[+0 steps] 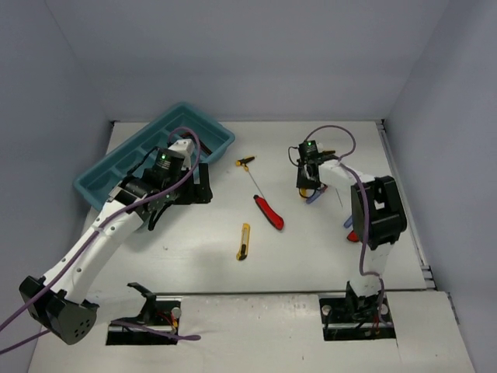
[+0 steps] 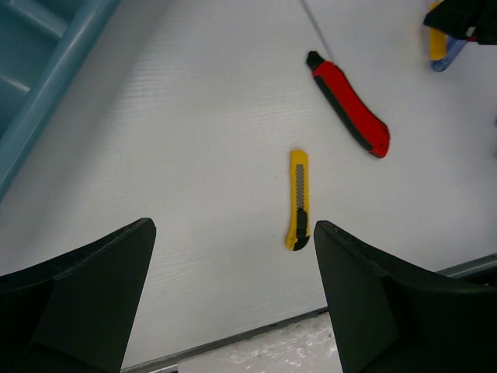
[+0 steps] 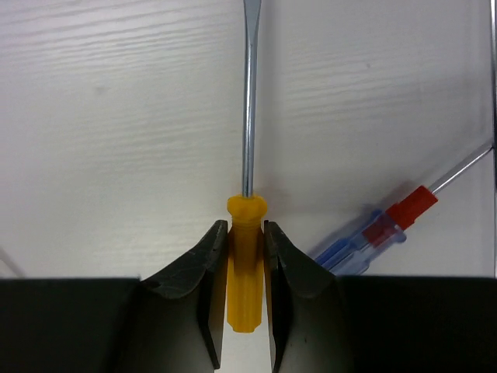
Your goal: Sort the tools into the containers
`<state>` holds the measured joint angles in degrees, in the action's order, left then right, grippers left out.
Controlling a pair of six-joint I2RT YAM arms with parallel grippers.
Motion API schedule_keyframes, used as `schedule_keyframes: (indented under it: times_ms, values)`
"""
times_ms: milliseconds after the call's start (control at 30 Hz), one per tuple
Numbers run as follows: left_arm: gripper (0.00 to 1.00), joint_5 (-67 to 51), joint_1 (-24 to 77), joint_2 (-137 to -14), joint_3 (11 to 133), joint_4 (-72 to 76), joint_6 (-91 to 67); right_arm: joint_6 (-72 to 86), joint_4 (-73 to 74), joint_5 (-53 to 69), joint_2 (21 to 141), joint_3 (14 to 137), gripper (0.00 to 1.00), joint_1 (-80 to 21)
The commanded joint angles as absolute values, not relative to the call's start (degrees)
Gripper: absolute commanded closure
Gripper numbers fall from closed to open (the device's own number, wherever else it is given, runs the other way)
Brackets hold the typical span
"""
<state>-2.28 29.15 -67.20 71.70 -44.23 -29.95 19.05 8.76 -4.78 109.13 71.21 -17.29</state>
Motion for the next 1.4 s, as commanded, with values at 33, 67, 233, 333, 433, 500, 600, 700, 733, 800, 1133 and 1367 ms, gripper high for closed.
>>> schedule_keyframes:
  times_ms: [33,67,233,333,433,500,600,700,733,800,1133,1367]
  values:
    - [0.19,-10.6,29.1,-68.7,76.1,-33.2,-29.9,13.9,7.7,-3.4,92.6,71.7,1.00,-22.3]
    - [0.19,-11.7,29.1,-69.3,76.7,-32.1,-30.5,13.5,7.6,-3.1,90.8,71.0,1.00,-23.0]
    - [0.19,-16.4,29.2,-70.8,77.4,-22.6,-33.9,11.7,5.6,2.6,78.9,67.1,1.00,-25.7]
    - [0.19,-18.9,29.5,-72.1,78.5,-17.1,-36.9,11.2,3.8,5.3,72.7,64.0,1.00,-27.1]
    - [0.19,-20.3,30.9,-74.1,80.2,-13.1,-39.0,11.1,2.5,8.1,67.0,61.2,1.00,-27.4]
    - [0.19,-20.5,32.1,-75.0,81.4,-9.8,-39.3,10.9,2.0,9.7,65.3,59.7,1.00,-27.6]
    - [0.19,-20.0,34.1,-76.9,82.3,-5.8,-40.5,10.5,1.4,11.2,63.1,58.5,1.00,-28.0]
    - [0.19,-18.7,36.5,-79.7,84.4,-4.5,-41.3,10.6,1.2,11.6,61.7,58.2,1.00,-28.2]
    - [0.19,-18.2,37.3,-80.7,85.3,-4.6,-41.3,10.5,1.0,12.1,61.4,58.3,1.00,-28.2]
    - [0.19,-16.8,38.8,-83.0,87.1,-4.7,-41.3,10.4,0.7,12.6,60.9,58.4,1.00,-28.3]
    - [0.23,-11.5,44.0,-90.8,91.6,-3.8,-46.6,10.3,0.5,13.0,59.6,58.2,1.00,-28.6]
    - [0.42,-8.5,45.9,-94.4,93.2,-1.3,-49.2,10.3,0.5,13.3,59.3,57.8,0.99,-28.6]
